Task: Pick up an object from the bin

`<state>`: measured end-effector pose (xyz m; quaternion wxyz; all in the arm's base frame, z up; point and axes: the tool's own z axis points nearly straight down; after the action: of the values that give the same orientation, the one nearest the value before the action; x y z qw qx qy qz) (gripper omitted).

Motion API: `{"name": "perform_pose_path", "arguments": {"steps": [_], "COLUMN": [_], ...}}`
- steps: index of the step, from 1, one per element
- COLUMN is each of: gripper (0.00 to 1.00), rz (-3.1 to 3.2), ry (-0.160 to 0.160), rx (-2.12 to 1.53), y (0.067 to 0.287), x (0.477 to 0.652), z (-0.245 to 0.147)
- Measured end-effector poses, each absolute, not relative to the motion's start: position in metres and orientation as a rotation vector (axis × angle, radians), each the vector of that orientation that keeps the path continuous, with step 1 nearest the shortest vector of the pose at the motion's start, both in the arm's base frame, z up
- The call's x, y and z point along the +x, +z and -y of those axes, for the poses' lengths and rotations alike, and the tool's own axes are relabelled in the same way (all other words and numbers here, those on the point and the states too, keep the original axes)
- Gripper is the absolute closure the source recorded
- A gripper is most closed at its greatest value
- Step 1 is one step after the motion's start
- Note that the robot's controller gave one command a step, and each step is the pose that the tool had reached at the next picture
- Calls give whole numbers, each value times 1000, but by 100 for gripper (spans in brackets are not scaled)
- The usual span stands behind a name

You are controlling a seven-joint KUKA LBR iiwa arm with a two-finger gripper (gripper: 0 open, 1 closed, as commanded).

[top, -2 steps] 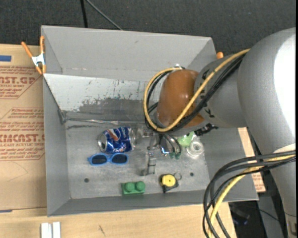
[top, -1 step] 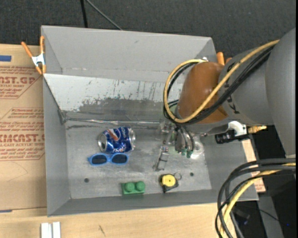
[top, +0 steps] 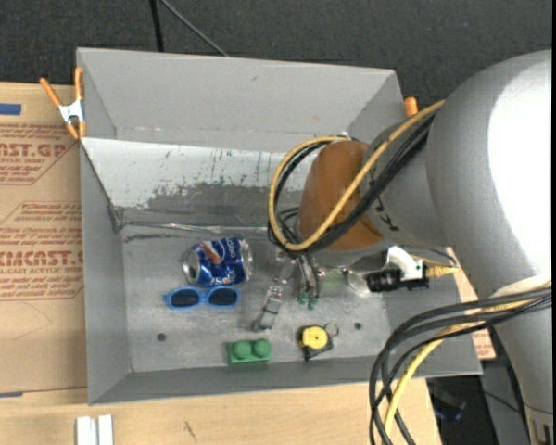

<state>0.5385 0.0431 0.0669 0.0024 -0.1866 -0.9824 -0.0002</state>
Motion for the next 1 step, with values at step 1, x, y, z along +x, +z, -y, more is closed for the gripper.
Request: {"name": "perform_pose_path", "arguments": {"steps": [1], "gripper": [0], "rz": [3086], "ry": [-3], "rx": [-616], "y": [70], "x": [591], "z": [-42]}}
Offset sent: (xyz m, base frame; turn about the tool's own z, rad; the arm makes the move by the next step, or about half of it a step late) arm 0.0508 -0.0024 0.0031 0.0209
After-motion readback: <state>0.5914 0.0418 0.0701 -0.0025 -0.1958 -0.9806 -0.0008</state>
